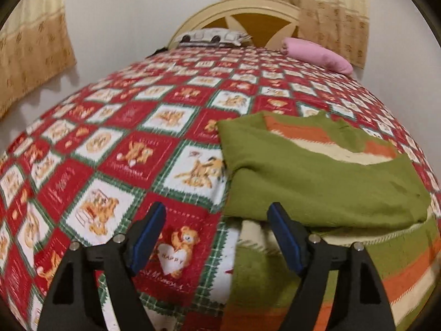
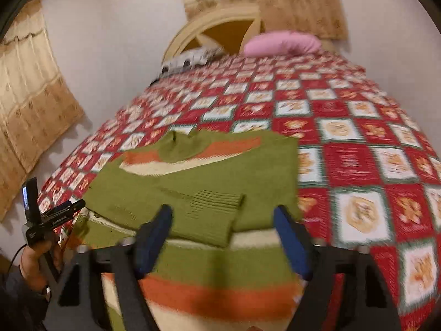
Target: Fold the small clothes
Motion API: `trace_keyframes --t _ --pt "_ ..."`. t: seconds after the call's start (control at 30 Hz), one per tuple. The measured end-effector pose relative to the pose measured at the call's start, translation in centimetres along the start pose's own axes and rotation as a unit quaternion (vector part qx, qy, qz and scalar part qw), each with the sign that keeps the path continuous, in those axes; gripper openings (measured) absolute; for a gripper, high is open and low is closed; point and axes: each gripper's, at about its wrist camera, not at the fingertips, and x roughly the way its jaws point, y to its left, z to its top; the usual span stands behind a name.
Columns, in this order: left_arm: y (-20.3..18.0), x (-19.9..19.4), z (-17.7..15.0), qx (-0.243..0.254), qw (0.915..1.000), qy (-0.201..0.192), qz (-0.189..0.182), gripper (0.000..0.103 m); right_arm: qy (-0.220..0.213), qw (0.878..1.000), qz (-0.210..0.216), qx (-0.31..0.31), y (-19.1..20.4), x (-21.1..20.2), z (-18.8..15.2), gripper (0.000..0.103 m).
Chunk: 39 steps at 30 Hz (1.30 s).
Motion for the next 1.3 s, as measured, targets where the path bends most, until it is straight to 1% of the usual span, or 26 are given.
trace_keyframes --t 0.07,0.1,0.17,0.23,0.27,0.3,0.33,0.43,0.5,0.6,0.67,0.7,0.77,0.8,0.83,0.87,0.9,0.93,1.0,1.07,1.1,1.13,1.17,1.2,1.23,1.3 --pt "-0.2 0.3 -0.1 -0.001 1.0000 0.004 -0.002 0.079 0.039 0.999 -0.013 0.003 0.2 2.9 0.8 0.062" --pt "-0.2 0.2 -0.3 -0.003 1.0000 0.004 -0.005 0.080 0.048 0.999 -0.016 0.002 0.4 3.9 0.9 0.059" --pt "0.4 0.4 -0.4 -0.012 0.9999 0.006 -0.003 0.085 0.075 0.997 -0.021 -0.008 0.8 6.4 0.8 0.054" --pt "0.8 0.7 -0.4 -0.024 0.9996 0.009 -0.010 0.088 0.098 0.995 -0.026 -0.013 0.9 8.0 0.2 0.027" --pt "1.1 0.8 -0.4 -0.029 0.9994 0.011 -0.016 0.088 0.097 0.995 -0.033 -0.018 1.0 8.2 0.0 0.023" --pt "1.3 0.8 -0.4 -0.035 0.9990 0.013 -0.024 0.088 0.089 0.995 -0.040 -0.032 1.4 8.1 -0.1 0.008" --pt "1.7 0.7 -0.2 -0.042 0.9985 0.013 -0.033 0.088 0.086 0.995 -0.038 -0.042 1.7 7.9 -0.1 0.000" --pt "3.2 -0.9 0.4 -0.081 0.9947 -0.027 -0.057 0.088 0.061 0.994 -0.050 -0.080 3.0 6.4 0.3 0.000" --pt "3.0 -1.1 1.3 -0.075 0.9950 -0.035 -0.056 0.093 0.036 0.991 -0.062 -0.112 4.1 5.2 1.2 0.000" --pt "1.7 0.5 2.2 -0.047 0.9975 -0.012 -0.051 0.094 0.002 0.987 -0.085 -0.137 5.1 3.2 3.0 0.000" --pt "0.5 1.7 1.9 -0.015 0.9994 0.016 -0.026 0.094 -0.014 0.986 -0.094 -0.140 5.1 2.3 4.0 0.000" --pt "0.1 2.1 1.5 -0.006 0.9996 0.025 -0.016 0.094 -0.012 0.988 -0.084 -0.129 4.6 2.0 4.5 0.000" --pt "0.1 2.5 0.7 0.000 0.9991 0.036 -0.023 0.094 0.005 0.994 -0.044 -0.105 3.6 2.5 5.0 0.000" --pt "0.1 2.8 0.3 0.000 0.9987 0.045 -0.024 0.094 0.012 0.995 -0.034 -0.097 3.1 3.0 5.0 0.001" --pt "0.2 2.7 0.3 -0.003 0.9987 0.045 -0.026 0.094 0.022 0.995 -0.030 -0.096 2.9 3.6 4.8 0.013" --pt "0.4 2.6 0.4 -0.005 0.9987 0.044 -0.026 0.094 0.041 0.994 -0.026 -0.096 2.8 4.6 4.4 0.028" --pt "0.4 2.7 0.3 -0.005 0.9986 0.045 -0.025 0.095 0.053 0.994 -0.022 -0.094 2.7 5.3 4.2 0.068" --pt "0.4 2.8 0.2 -0.004 0.9986 0.048 -0.025 0.096 0.062 0.994 -0.016 -0.087 2.6 5.8 3.8 0.073" --pt "0.3 3.0 0.1 -0.006 0.9983 0.053 -0.025 0.098 0.079 0.995 -0.012 -0.066 2.1 7.0 3.0 0.072" --pt "0.5 3.2 0.0 -0.015 0.9980 0.056 -0.026 0.100 0.093 0.994 -0.023 -0.052 1.5 7.9 2.2 0.053" --pt "0.7 3.3 0.0 -0.021 0.9977 0.057 -0.028 0.101 0.103 0.993 -0.023 -0.045 1.3 8.6 1.7 0.035" --pt "0.7 3.3 -0.1 -0.024 0.9976 0.058 -0.029 0.101 0.111 0.993 -0.022 -0.045 1.3 9.2 1.2 0.026" --pt "0.7 3.3 -0.1 -0.025 0.9975 0.059 -0.029 0.102 0.110 0.992 -0.023 -0.051 1.5 9.5 0.9 0.025" --pt "0.7 3.3 -0.1 -0.025 0.9975 0.059 -0.029 0.102 0.106 0.992 -0.026 -0.061 1.9 9.5 0.8 0.018" --pt "0.7 3.4 -0.1 -0.025 0.9975 0.059 -0.030 0.102 0.103 0.992 -0.026 -0.072 2.4 9.4 0.8 0.002" --pt "1.1 3.4 -0.1 -0.035 0.9969 0.059 -0.038 0.102 0.087 0.990 -0.046 -0.099 3.3 8.6 1.2 0.002"
